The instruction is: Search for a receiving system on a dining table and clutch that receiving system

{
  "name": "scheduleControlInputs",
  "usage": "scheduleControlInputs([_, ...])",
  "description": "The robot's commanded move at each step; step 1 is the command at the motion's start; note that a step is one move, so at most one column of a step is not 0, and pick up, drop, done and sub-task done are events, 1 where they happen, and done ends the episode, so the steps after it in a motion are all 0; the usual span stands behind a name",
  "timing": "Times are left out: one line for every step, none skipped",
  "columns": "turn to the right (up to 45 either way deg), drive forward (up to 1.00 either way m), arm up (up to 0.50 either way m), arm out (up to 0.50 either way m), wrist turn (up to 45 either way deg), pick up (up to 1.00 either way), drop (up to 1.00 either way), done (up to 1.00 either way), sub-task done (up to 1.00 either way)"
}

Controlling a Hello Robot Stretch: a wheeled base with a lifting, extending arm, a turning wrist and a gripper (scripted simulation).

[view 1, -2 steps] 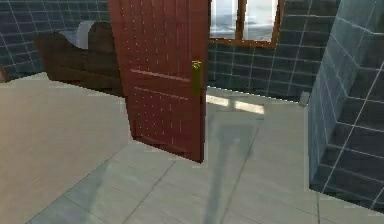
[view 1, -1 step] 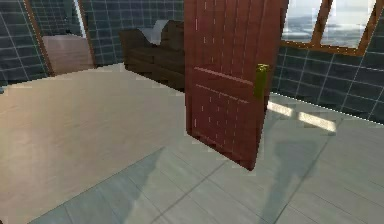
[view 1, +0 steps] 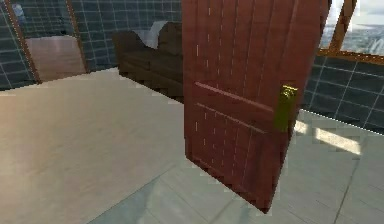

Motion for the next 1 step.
scheduleControlInputs([-42.0, 0.00, 0.00, 0.00, 0.0, 0.00, 0.00, 0.00, 0.00])
